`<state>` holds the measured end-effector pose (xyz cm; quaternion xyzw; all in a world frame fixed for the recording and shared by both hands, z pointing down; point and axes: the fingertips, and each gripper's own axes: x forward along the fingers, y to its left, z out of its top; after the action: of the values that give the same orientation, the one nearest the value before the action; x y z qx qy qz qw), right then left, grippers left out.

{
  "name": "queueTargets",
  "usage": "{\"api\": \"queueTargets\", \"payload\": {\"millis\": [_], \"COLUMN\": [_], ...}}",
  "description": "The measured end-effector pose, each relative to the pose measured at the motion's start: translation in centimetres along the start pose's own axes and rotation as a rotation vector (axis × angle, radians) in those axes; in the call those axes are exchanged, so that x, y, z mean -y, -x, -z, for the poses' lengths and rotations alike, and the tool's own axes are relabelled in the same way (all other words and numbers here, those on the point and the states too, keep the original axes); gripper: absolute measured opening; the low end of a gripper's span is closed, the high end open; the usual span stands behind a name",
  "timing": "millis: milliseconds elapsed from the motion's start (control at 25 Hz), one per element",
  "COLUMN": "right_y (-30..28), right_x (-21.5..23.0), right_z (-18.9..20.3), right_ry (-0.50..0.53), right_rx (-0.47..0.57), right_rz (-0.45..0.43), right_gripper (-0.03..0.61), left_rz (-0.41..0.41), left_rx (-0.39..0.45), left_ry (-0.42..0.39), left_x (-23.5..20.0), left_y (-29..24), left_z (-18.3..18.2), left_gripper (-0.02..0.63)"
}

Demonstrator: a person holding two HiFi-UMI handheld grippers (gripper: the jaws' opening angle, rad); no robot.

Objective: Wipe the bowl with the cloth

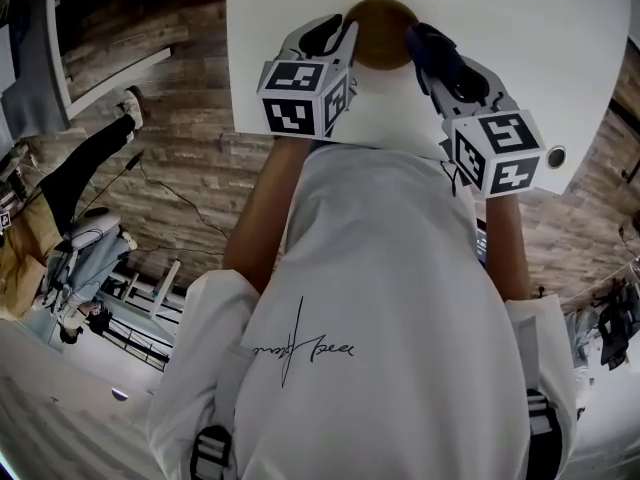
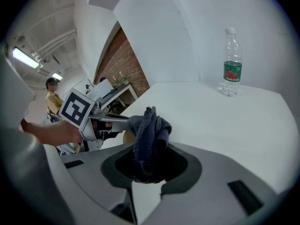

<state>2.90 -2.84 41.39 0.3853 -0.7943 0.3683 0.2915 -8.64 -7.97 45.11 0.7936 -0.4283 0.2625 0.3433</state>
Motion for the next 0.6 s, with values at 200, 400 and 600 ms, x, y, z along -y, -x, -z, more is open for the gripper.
{"api": "queueTargets", "payload": {"millis": [200,400,600], "right_y": [-0.29,-0.68,-1.01], "right_x": [-0.04,-0.31,-0.22], "right_z": [0.21,0.15,0.28], "right_ry": [0.003,0.021,0.019], "right_rx": [-0.012,-0.018,-0.019], "right_rz": [0.005,0.009,0.01], "right_gripper": [0.091,0.091,0.091], "left_rz": [-0.009,-0.013,-0.016], "left_rx": [-0.008,0.006,0.007], "left_ry": [0.018,0.033,0.024], "left_x": [-0.05,-0.31,-0.37], "left_y": [-0.42,-0.27,-0.43], "left_z": [-0.02,-0.3,-0.26], "left_gripper": [0.05,0.015,0.015]}}
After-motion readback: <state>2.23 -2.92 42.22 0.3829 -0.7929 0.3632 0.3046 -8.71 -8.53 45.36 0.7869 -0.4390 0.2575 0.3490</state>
